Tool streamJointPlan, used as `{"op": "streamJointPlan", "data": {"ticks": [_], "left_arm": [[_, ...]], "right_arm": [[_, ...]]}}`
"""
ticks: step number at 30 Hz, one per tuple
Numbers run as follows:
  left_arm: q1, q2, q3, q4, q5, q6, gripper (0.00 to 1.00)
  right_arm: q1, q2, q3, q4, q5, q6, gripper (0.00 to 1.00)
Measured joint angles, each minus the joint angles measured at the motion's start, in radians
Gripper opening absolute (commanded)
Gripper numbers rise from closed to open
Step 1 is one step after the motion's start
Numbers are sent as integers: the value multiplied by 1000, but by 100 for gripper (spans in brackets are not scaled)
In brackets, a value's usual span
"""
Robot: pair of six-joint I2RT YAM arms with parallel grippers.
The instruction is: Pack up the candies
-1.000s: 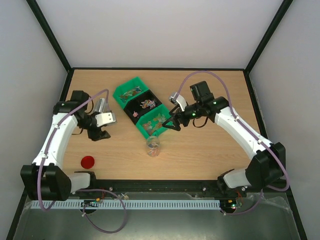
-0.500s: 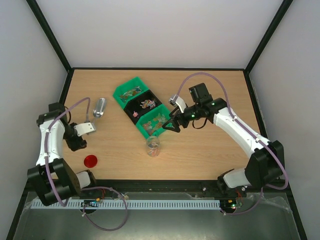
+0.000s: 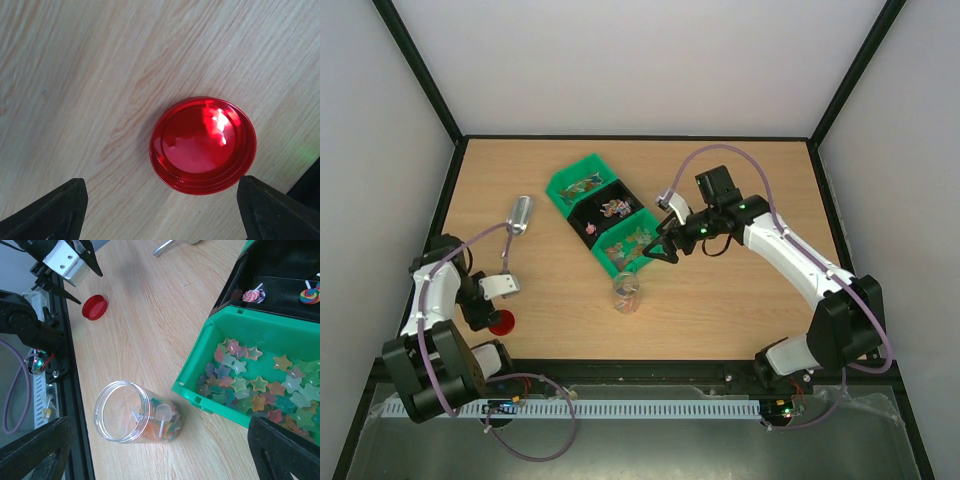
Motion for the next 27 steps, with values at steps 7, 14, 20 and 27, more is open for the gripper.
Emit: {"op": "streamJointPlan", "data": {"ticks": [7,14,20,27], "left_arm": [[-1,-3,-8,80,61,-23,74],[-53,1,-88,185,77,-58,63],[-90,14,-137,246,69,-58,40],[-108,31,-158,262,56,-30,12]], "right_arm": [[0,0,-33,39,1,1,97],[0,-3,-53,56,4,4,97],[0,-3,-54,64,4,4,96],[0,-4,-62,73,5,3,95]]}}
